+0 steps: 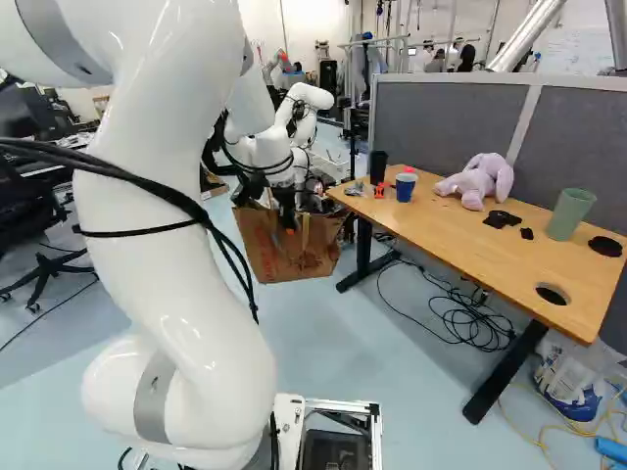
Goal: Pick up the bag on the ground and place it on the table
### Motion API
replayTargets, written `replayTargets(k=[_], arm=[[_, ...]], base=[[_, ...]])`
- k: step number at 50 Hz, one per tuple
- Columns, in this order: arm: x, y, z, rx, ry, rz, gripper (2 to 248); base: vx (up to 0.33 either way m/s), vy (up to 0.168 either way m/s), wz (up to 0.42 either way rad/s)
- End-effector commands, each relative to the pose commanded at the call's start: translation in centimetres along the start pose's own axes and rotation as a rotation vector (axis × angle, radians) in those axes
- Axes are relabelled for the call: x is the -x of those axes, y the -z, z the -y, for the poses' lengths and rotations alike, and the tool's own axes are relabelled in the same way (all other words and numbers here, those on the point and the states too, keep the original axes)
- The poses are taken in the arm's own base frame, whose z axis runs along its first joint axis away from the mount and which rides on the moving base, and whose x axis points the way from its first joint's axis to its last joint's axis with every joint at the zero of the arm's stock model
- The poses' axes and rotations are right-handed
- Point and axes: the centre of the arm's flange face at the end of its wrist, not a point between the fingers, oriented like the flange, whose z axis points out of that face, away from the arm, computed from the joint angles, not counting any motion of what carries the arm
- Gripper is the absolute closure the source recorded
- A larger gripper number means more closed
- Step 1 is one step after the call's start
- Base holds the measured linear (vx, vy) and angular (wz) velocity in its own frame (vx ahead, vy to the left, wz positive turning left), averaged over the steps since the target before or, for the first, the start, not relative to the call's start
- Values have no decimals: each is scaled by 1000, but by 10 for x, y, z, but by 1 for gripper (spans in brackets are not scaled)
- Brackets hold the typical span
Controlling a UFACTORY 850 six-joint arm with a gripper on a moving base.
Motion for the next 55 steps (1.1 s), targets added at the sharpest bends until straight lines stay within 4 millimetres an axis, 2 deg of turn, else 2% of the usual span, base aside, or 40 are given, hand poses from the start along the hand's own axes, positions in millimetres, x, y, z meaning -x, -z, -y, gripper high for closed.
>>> replayTargets(k=[55], arm=[[-5, 69, -29, -58, 5, -11, 232]], base=[[0, 0, 0]])
